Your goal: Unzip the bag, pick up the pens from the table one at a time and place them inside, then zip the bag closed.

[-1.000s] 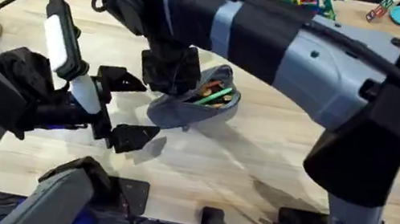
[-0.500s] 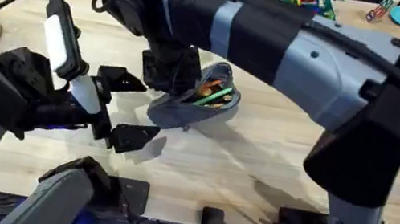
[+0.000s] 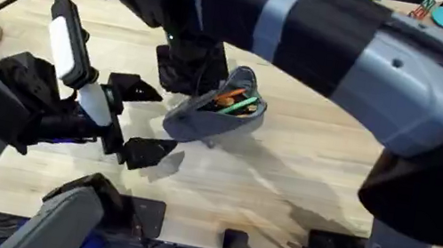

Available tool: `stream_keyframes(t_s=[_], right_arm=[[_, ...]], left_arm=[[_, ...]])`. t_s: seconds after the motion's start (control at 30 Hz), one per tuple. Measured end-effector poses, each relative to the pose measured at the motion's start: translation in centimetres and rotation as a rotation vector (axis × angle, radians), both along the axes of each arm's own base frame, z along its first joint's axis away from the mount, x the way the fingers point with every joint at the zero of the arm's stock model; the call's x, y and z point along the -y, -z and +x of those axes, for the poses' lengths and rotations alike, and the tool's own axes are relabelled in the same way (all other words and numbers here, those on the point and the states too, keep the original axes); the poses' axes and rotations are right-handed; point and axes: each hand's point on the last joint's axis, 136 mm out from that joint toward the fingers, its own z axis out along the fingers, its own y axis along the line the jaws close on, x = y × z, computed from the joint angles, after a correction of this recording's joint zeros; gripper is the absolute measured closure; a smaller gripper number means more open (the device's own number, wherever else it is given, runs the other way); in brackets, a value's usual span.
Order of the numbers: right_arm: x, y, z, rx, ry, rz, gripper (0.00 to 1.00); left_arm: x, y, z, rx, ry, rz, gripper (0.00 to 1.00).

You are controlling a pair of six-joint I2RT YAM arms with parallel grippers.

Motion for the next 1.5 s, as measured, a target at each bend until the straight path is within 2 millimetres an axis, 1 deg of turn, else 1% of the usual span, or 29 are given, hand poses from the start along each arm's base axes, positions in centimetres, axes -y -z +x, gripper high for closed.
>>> stream_keyframes(t_s=[0.23,0.8,1.1,1.5], right_arm=[[0.0,-1.2,0.0,0.019,-0.013,0.024,0.968],[-0.2,-1.3,0.1,0.025,-0.031,0.027,0.968],[-0.3,-1.3,0.1,0.028,-0.038,0.030,0.968],[-0.7,-1.4,0.4,0.039,-0.038,0.046,0.968]], left_arm=[[0.0,0.0,0.0,0.000,0.000,0.000,0.005],[0.0,0.0,0.1,0.004,0.000,0.002,0.006],[-0.5,0.0,0.8,0.048,0.000,0.031,0.006],[-0.5,0.0,1.1,0.058,-0.001,0.017,0.006]])
